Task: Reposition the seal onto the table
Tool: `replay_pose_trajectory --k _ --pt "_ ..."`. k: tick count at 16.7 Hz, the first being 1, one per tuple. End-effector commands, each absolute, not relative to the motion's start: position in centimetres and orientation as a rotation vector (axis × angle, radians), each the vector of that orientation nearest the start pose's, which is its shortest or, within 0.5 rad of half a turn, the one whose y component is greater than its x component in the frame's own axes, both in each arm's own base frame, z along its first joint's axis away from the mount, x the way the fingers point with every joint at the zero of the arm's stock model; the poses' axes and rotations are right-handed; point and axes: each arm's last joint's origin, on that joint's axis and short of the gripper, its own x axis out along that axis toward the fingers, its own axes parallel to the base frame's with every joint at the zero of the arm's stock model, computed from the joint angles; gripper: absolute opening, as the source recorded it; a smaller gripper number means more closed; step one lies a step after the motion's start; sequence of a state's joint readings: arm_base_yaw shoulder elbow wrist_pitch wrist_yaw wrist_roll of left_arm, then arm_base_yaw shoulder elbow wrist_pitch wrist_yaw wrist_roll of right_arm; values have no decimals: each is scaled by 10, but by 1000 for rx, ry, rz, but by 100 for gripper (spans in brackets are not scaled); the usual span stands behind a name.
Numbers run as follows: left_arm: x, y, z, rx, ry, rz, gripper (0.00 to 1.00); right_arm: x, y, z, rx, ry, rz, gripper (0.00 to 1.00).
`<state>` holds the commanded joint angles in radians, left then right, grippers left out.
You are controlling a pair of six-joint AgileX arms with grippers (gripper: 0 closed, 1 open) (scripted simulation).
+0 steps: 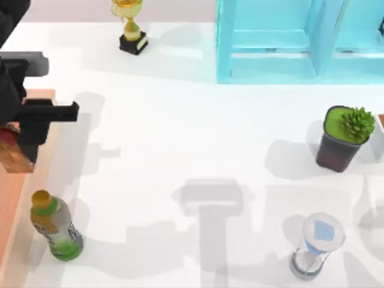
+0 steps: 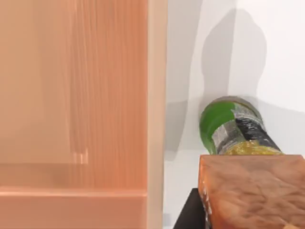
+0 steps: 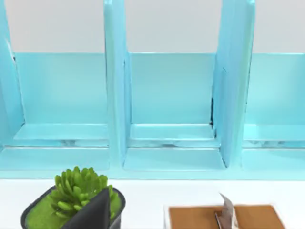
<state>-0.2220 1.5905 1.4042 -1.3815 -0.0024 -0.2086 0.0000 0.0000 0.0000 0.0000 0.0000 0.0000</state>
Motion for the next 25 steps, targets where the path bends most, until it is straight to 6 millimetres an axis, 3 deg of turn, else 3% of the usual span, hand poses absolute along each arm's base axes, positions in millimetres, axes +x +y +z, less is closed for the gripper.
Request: replay_pose_trajectory --k 4,8,11,13,20,25 --pt "313 -101 259 -1 1570 0 0 106 -1 160 0 0 0 100" --pt "345 -169 222 -1 1570 -1 0 106 -1 160 0 0 0 100" --pt "354 -218 190 8 1570 -8 0 106 -1 160 0 0 0 100" --pt "354 -240 176 15 1570 -14 0 106 -1 160 0 0 0 100" --pt "354 -245 167 17 1572 -14 0 106 -1 160 0 0 0 100" --pt "354 -247 134 17 1569 -16 0 106 -1 160 0 0 0 100"
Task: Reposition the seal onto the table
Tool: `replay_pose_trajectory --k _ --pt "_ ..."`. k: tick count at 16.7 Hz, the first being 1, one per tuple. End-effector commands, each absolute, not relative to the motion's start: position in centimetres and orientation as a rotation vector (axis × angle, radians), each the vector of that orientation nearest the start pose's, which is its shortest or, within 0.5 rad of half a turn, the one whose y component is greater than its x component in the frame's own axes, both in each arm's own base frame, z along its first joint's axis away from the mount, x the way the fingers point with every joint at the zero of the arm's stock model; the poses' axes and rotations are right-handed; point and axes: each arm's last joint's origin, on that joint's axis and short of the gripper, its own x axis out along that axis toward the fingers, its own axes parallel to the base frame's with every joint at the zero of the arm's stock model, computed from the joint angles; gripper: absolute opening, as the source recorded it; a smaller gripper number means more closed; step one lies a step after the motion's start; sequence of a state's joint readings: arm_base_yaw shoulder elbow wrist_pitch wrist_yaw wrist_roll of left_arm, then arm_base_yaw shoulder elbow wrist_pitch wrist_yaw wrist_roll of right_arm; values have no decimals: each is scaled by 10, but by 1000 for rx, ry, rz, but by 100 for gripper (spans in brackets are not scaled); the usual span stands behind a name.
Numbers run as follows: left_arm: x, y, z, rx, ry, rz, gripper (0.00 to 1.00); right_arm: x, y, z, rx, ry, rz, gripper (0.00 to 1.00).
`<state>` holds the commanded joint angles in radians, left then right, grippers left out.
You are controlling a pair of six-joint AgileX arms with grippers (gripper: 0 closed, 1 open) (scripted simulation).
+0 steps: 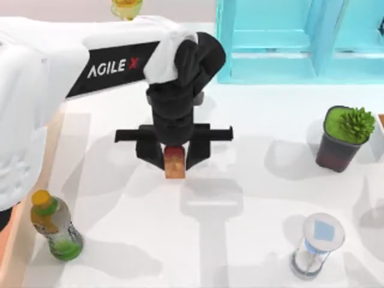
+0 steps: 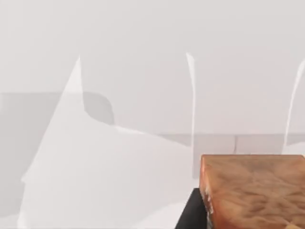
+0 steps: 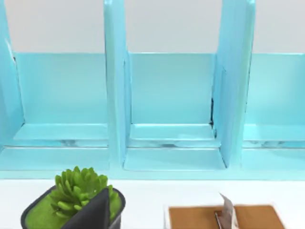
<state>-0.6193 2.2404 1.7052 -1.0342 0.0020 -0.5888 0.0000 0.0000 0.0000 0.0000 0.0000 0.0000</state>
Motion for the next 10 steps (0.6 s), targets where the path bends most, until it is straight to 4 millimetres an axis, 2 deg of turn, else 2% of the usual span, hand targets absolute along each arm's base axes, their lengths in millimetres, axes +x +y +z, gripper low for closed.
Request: replay_pose_trajectory --k 2,5,10 --pt "353 -247 127 17 1569 -16 0 106 -1 160 0 0 0 100" --pt "353 -247 127 17 1569 -16 0 106 -1 160 0 0 0 100" --pt "353 -247 127 17 1569 -16 38 106 -1 160 0 0 0 100"
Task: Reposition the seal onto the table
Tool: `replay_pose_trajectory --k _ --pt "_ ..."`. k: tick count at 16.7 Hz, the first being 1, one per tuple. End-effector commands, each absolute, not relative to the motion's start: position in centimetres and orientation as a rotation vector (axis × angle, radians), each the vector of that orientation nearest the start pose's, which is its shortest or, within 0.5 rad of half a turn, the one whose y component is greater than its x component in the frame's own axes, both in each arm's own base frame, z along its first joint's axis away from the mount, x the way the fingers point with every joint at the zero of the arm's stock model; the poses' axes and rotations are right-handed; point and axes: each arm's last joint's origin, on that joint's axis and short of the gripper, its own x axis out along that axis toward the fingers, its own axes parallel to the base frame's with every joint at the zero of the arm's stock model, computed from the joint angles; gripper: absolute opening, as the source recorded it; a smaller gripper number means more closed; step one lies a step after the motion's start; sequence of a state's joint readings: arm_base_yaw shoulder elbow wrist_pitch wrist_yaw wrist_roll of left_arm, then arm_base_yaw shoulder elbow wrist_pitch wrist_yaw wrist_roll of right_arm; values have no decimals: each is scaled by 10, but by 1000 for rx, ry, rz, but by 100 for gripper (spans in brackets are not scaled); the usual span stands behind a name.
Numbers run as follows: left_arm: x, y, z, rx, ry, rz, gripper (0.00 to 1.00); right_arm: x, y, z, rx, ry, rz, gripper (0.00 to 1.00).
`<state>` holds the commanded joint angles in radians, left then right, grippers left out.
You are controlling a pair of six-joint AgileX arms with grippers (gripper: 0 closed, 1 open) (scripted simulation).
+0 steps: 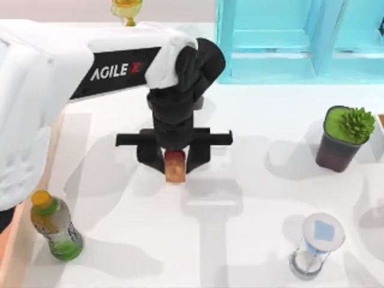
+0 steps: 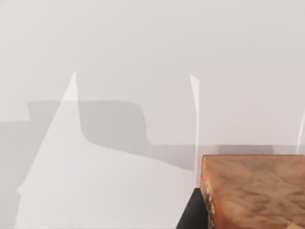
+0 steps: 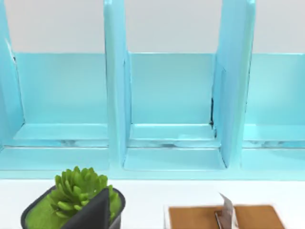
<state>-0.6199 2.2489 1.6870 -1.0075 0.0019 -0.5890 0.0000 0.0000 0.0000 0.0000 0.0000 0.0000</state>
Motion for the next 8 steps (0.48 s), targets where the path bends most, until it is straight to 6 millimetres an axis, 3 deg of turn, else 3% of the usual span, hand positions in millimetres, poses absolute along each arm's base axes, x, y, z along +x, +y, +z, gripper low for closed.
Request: replay_pose_trajectory --k 8 --pt "353 -247 127 17 1569 -16 98 106 -1 160 0 0 0 100"
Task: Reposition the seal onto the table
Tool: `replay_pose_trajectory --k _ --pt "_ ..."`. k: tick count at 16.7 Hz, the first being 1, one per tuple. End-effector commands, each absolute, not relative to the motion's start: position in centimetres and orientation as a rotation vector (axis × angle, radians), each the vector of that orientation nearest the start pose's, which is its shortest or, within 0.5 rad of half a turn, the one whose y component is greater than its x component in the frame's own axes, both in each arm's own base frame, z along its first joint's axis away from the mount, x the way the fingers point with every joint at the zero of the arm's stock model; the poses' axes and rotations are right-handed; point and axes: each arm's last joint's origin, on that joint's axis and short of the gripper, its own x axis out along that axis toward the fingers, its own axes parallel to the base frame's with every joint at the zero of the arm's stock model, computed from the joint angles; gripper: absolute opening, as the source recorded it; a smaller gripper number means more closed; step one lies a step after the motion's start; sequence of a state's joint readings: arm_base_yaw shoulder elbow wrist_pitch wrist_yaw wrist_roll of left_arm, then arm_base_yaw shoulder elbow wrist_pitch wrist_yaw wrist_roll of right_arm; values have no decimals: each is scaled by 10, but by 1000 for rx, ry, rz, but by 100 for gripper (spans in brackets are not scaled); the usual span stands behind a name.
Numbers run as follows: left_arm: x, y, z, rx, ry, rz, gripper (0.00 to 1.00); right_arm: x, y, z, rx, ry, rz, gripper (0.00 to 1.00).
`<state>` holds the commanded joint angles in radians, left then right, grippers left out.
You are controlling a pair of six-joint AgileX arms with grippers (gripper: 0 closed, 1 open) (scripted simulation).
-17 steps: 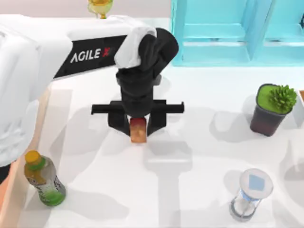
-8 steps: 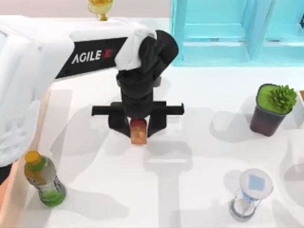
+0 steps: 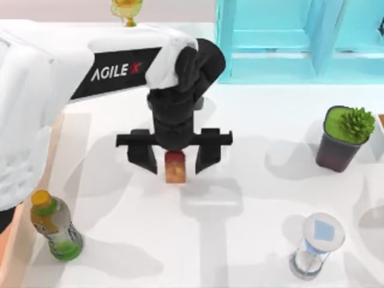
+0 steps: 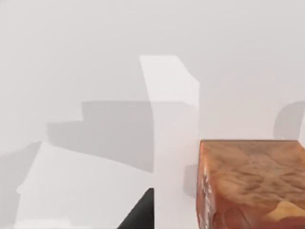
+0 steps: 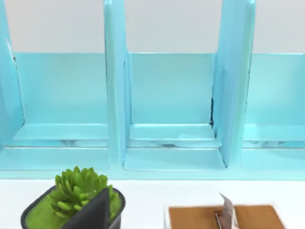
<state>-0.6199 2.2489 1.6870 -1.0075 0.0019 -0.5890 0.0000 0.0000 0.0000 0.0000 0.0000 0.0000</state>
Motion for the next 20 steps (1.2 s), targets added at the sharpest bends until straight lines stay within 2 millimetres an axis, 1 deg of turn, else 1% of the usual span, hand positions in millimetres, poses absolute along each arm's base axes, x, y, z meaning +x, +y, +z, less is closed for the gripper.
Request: replay_pose_trajectory --k 1,10,12,13,15,20 --pt "353 -247 127 17 1569 -16 100 106 -1 160 0 0 0 100" --pt "354 -247 127 16 1569 -15 100 106 -1 160 0 0 0 100" --pt "356 -249 134 18 1572 -13 100 106 -1 160 0 0 0 100" --pt "357 -251 140 19 1574 -12 100 106 -1 160 0 0 0 100" --pt "361 -254 160 21 1578 -9 100 106 -1 160 0 0 0 100" --pt "362 -255 226 25 1584 -6 100 106 -1 160 0 0 0 100"
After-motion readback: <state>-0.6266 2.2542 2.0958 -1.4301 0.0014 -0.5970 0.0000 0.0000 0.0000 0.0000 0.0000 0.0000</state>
